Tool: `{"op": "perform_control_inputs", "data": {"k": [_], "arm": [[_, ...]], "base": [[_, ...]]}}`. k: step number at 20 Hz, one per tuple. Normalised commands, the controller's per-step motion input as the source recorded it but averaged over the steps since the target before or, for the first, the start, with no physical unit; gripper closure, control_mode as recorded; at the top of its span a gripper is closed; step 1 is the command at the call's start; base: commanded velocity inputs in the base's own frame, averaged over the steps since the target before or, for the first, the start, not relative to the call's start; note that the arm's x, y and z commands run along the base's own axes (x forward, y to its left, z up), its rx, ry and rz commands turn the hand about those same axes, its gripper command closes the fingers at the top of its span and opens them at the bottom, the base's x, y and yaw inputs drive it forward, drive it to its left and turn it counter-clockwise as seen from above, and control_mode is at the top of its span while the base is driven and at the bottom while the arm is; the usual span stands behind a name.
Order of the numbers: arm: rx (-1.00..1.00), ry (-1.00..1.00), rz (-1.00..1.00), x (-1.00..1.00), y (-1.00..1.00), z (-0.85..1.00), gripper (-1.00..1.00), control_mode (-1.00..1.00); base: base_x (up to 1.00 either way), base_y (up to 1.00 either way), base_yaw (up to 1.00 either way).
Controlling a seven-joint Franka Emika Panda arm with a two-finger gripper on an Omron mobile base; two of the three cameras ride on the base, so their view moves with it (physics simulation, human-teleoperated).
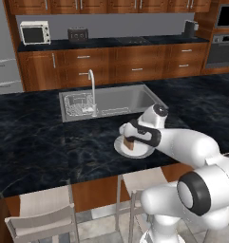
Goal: Start the toaster. Once the lever pops up, take the bread to the plate on the dining counter.
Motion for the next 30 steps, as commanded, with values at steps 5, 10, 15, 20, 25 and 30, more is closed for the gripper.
{"op": "perform_control_inputs", "data": {"k": [5,10,15,20,25,30], "arm": [[0.0,0.0,0.0,0.0,0.0,-0.19,1.0,-1.0],[0.0,0.0,0.0,0.0,0.0,-0.14,1.0,-1.0],[0.0,0.0,0.0,0.01,0.0,-0.01,1.0,-1.0],[0.0,0.0,0.0,0.1,0.0,0.0,1.0,-1.0],[0.0,0.0,0.0,0.1,0.0,0.0,1.0,-1.0],[0.0,0.0,0.0,0.0,0.0,-0.01,1.0,-1.0]], "base": [[0.0,0.0,0.0],[0.0,0.0,0.0],[0.0,0.0,0.0],[0.0,0.0,0.0],[0.0,0.0,0.0],[0.0,0.0,0.0]]}}
